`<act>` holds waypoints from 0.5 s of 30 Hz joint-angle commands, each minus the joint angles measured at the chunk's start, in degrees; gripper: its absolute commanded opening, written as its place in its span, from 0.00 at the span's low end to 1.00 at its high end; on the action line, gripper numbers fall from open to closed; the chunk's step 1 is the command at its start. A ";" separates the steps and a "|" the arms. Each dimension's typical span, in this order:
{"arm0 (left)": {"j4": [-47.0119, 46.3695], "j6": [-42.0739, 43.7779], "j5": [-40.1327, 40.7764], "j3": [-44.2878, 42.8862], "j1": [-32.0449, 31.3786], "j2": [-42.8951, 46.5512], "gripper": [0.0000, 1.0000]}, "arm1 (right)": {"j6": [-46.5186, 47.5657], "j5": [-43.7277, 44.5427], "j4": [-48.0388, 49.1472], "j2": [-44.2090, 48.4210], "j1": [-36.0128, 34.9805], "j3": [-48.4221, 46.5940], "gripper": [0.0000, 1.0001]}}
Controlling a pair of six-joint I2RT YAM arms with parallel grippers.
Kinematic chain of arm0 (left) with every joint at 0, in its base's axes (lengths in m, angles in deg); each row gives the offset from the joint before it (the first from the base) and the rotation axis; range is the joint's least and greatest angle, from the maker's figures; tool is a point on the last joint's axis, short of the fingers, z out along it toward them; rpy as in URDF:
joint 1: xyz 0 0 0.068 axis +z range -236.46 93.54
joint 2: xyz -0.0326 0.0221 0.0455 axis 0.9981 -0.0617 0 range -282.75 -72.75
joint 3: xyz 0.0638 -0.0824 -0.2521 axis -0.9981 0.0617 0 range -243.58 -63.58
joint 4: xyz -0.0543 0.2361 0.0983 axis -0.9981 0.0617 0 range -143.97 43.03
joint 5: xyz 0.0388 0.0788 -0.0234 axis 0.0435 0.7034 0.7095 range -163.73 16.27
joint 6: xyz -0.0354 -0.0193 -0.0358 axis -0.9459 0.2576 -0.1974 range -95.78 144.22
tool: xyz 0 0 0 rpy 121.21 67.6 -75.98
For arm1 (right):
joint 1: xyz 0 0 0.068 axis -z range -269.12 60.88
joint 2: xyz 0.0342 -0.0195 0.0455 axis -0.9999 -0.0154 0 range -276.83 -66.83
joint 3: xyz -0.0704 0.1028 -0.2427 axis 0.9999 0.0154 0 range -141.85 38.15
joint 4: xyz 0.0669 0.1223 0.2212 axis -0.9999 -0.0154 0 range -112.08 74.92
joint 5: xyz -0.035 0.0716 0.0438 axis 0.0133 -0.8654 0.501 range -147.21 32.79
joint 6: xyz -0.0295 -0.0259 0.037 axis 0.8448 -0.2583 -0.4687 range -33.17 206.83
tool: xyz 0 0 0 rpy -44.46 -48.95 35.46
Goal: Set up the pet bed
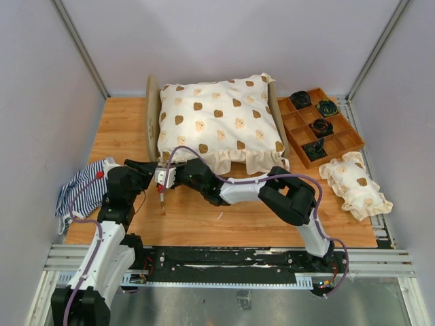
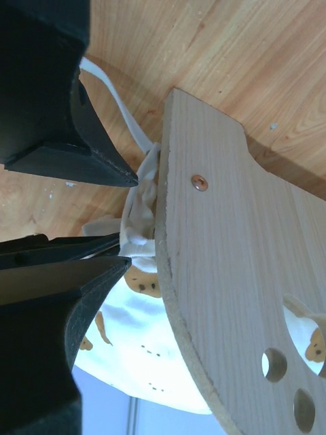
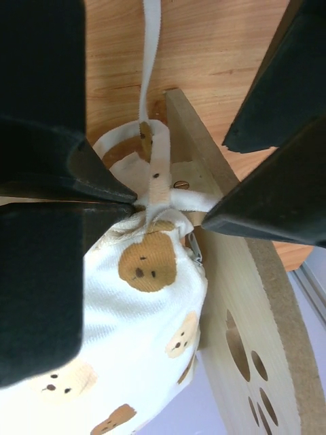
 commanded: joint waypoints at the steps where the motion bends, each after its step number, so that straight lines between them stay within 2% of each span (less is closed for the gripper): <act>1: -3.59 -2.00 0.33 -2.08 0.49 -2.78 0.48 | 1.79 -2.63 3.91 -1.08 -0.65 0.38 0.00; 12: -7.03 -1.68 0.45 -2.72 0.49 -6.96 0.46 | 3.78 -4.50 6.04 -1.77 -1.13 1.20 0.00; 14: -7.41 -1.30 0.72 -2.72 0.49 -7.24 0.44 | 4.05 -4.37 6.47 -1.91 -1.22 1.27 0.00; 15: -7.33 -1.27 1.06 -2.75 0.49 -7.31 0.40 | 4.12 -4.41 6.70 -1.90 -1.26 1.42 0.00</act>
